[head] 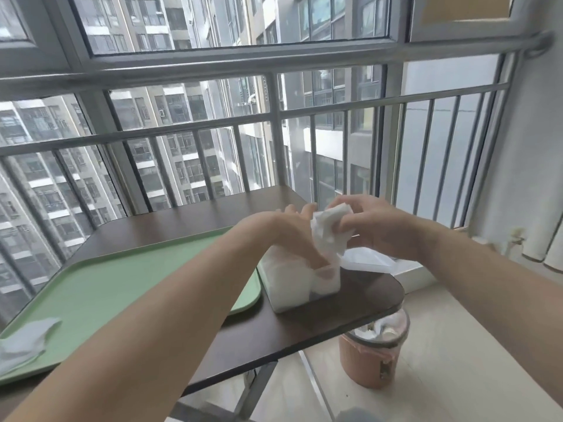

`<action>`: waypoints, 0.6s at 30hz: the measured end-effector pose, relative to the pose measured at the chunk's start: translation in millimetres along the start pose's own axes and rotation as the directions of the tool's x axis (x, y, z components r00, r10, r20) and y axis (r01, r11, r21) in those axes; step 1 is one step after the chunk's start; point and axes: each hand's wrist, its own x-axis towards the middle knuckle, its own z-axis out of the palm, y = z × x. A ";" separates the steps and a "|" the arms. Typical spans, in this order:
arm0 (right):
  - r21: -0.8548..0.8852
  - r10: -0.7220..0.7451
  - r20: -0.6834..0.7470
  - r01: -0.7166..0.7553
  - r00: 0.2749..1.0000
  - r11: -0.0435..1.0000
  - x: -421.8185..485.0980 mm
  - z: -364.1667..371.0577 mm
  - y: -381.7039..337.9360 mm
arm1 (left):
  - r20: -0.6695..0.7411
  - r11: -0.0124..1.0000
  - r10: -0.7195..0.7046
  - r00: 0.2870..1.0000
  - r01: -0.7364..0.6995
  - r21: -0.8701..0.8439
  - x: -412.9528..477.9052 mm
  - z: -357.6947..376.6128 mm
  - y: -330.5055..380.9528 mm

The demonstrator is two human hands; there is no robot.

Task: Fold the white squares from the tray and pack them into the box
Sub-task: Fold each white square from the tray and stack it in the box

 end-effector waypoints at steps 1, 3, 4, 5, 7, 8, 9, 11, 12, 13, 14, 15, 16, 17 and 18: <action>-0.040 -0.006 0.000 0.006 1.000 0.999 -0.3 2.5 -1.2 | 0.019 1.000 0.002 1.000 -0.002 -0.006 1.2 1.0 -0.6; -0.103 -0.020 -0.017 0.018 1.000 0.994 0.7 7.3 -2.3 | 0.051 1.000 0.014 0.999 -0.014 -0.007 -0.4 -0.1 -1.8; -0.123 -0.028 -0.041 0.022 0.999 0.992 1.0 10.2 -1.8 | 0.057 1.000 0.024 0.998 -0.023 -0.010 -1.8 -1.4 -2.4; -0.132 -0.040 -0.069 0.031 0.997 0.991 1.5 13.2 -1.1 | 0.051 1.000 0.028 0.998 -0.027 -0.004 -3.5 -3.1 -2.8; -0.125 -0.087 -0.131 0.071 0.988 0.990 2.0 18.3 2.0 | 0.028 0.998 0.049 0.998 -0.049 0.025 -7.9 -5.4 -3.0; -0.127 -0.116 -0.161 0.096 0.980 0.987 1.7 20.7 3.5 | 0.016 0.997 0.060 0.998 -0.060 0.037 -8.7 -6.1 -2.8; -0.149 -0.147 -0.186 0.120 0.972 0.982 0.8 22.9 4.5 | 0.004 0.997 0.061 0.998 -0.061 0.052 -9.3 -6.5 -3.0; -0.276 -0.226 -0.206 0.165 0.952 0.947 -2.7 25.5 4.2 | -0.017 0.996 0.033 0.999 -0.031 0.080 -10.6 -6.8 -3.9; -0.368 -0.266 -0.190 0.182 0.945 0.912 -5.1 25.4 3.4 | -0.031 0.996 0.017 0.999 -0.015 0.090 -10.8 -7.0 -4.3; -0.457 -0.295 -0.151 0.198 0.943 0.867 -8.1 25.7 2.2 | -0.044 0.996 0.001 0.999 0.003 0.086 -11.8 -7.0 -4.3; -0.535 -0.312 -0.104 0.212 0.944 0.818 -10.5 25.7 1.6 | -0.066 0.998 -0.007 0.998 0.012 0.066 -11.9 -6.5 -4.6; -0.597 -0.325 -0.066 0.224 0.943 0.770 -12.6 26.5 1.3 | -0.096 0.999 -0.021 0.995 0.025 0.044 -11.9 -6.1 -5.2; -0.649 -0.339 -0.044 0.231 0.940 0.725 -14.3 27.6 1.8 | -0.126 0.999 -0.028 0.992 0.032 0.029 -12.3 -5.9 -5.9; -0.691 -0.357 -0.034 0.236 0.934 0.684 -15.1 29.0 2.2 | -0.134 0.999 -0.031 0.990 0.035 0.027 -13.9 -6.5 -6.0; -0.731 -0.370 -0.023 0.236 0.929 0.640 -15.4 30.2 2.0 | -0.138 0.999 -0.022 0.990 0.026 0.029 -14.6 -6.9 -5.9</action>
